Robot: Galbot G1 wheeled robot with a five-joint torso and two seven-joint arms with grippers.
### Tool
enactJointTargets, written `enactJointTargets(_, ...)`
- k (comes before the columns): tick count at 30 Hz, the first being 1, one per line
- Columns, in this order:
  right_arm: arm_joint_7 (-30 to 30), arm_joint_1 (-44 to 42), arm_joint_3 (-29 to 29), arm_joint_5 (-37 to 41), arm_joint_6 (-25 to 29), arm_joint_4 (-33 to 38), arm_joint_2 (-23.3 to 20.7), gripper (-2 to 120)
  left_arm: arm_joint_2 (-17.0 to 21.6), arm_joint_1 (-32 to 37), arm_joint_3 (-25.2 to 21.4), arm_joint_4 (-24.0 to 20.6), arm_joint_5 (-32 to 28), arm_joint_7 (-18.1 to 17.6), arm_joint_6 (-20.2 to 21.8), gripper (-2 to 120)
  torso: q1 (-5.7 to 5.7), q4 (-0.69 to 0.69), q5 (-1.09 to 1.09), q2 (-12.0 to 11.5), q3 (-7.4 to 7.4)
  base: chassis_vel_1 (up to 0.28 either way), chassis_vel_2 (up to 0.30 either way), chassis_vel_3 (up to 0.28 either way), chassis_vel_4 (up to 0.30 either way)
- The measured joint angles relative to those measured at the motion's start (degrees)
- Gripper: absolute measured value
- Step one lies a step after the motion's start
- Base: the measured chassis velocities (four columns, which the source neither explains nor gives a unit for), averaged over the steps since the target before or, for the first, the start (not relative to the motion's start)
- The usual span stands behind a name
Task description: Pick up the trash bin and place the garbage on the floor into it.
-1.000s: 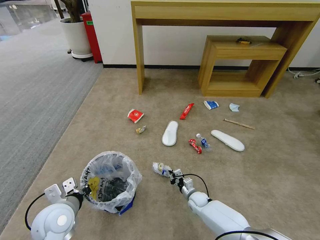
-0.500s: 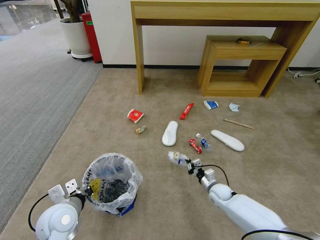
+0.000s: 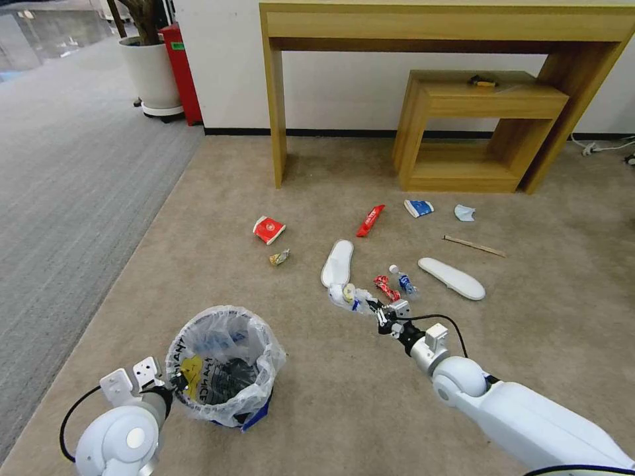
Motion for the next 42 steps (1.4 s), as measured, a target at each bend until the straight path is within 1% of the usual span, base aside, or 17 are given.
enactJointTargets(3,-0.1,3.8,-3.7,1.4,0.2,1.7,0.0,0,-0.3,0.3,-0.1,-0.5,0.1,0.1,0.0,0,0.00,0.01,-0.01,0.0,0.00,0.000,0.000,0.000,0.000)
enactJointTargets(4,-0.1,3.8,-3.7,1.4,0.2,1.7,0.0,0,-0.3,0.3,-0.1,-0.5,0.1,0.1,0.0,0,0.00,0.01,-0.01,0.0,0.00,0.000,0.000,0.000,0.000)
enactJointTargets(6,-0.2,6.0,-6.1,2.3,0.2,2.9,0.1,0,-0.3,0.4,-0.2,-0.8,0.2,0.1,0.0,0,0.00,0.01,0.01,0.0,0.00,0.000,0.000,0.000,0.000)
enactJointTargets(7,-0.2,6.0,-6.1,2.3,0.2,2.9,0.1,0,-0.3,0.4,-0.2,-0.8,0.2,0.1,0.0,0,0.00,0.01,0.01,0.0,0.00,0.000,0.000,0.000,0.000)
enactJointTargets(9,-0.9,8.6,-9.2,3.6,0.2,4.4,0.3,0,-0.4,0.4,-0.3,-0.9,0.2,0.2,0.0,0,0.00,-0.01,0.00,0.0,0.00,0.000,0.000,0.000,0.000)
enactJointTargets(11,-1.2,9.4,-10.2,4.1,0.2,4.9,0.4,0,-0.4,0.4,-0.3,-0.9,0.2,0.2,0.0,0,0.00,-0.01,0.00,0.0,0.00,0.000,0.000,0.000,0.000)
enactJointTargets(15,-2.8,14.2,-15.3,6.5,0.5,7.4,1.7,0,-0.6,0.2,-0.5,-0.8,0.4,0.3,0.0,0,0.00,-0.01,0.01,0.0,0.00,0.000,0.000,0.000,0.000)
enactJointTargets(18,-3.1,16.0,-16.9,6.8,0.6,7.8,2.1,0,-0.6,0.0,-0.6,-0.8,0.4,0.3,0.0,0,0.00,-0.01,0.00,0.0,0.00,0.000,0.000,0.000,0.000)
enactJointTargets(19,-3.3,19.1,-19.3,7.5,0.7,8.4,3.0,0,-0.4,-0.2,-0.8,-0.8,0.2,0.3,0.0,0,0.01,-0.01,0.00,0.0,0.00,0.000,0.000,0.000,0.000)
enactJointTargets(20,-3.3,19.1,-19.3,7.5,0.7,8.4,3.0,0,-0.4,-0.2,-0.8,-0.8,0.2,0.3,0.0,0,0.01,-0.01,0.00,0.0,0.00,0.000,0.000,0.000,0.000)
enactJointTargets(22,-3.3,23.3,-22.4,8.3,0.7,9.0,4.2,0,0.0,-0.3,-1.1,-0.9,-0.1,0.0,0.0,0,0.01,0.00,-0.01,0.0,0.00,0.000,0.000,0.000,0.000)
enactJointTargets(25,-3.4,25.8,-24.9,9.0,0.7,9.2,5.2,0,0.2,-0.3,-1.4,-1.0,-0.3,0.0,0.0,0,0.01,0.02,-0.01,0.0,0.01,0.000,0.000,0.000,0.000)
enactJointTargets(27,-3.5,29.1,-28.7,9.8,0.5,9.7,6.7,0,0.5,-0.4,-1.6,-1.0,-0.4,-0.1,0.0,0,0.01,0.00,-0.01,0.0,0.00,0.000,0.000,0.000,0.000)
enactJointTargets(28,-3.5,29.1,-28.7,9.8,0.5,9.7,6.7,0,0.5,-0.4,-1.6,-1.0,-0.4,-0.1,0.0,0,0.01,0.00,-0.01,0.0,0.00,0.000,0.000,0.000,0.000)
enactJointTargets(30,-3.2,30.6,-31.0,10.2,0.3,9.8,8.1,0,0.5,-0.5,-1.8,-0.9,-0.5,-0.1,0.0,0,0.01,-0.02,0.00,0.0,0.00,0.000,0.000,0.000,0.000)
enactJointTargets(32,-2.4,32.2,-33.5,10.7,0.3,9.8,10.0,0,0.5,-0.6,-2.2,-0.9,-0.6,-0.2,0.0,0,0.02,0.01,-0.01,0.0,0.01,0.000,0.000,0.000,0.000)
enactJointTargets(42,-0.5,33.3,-38.3,10.7,0.2,8.3,13.8,0,1.2,-1.4,-2.4,-0.7,-2.1,-1.1,0.0,0,0.02,-0.01,0.00,0.0,0.00,0.000,0.000,0.000,0.000)
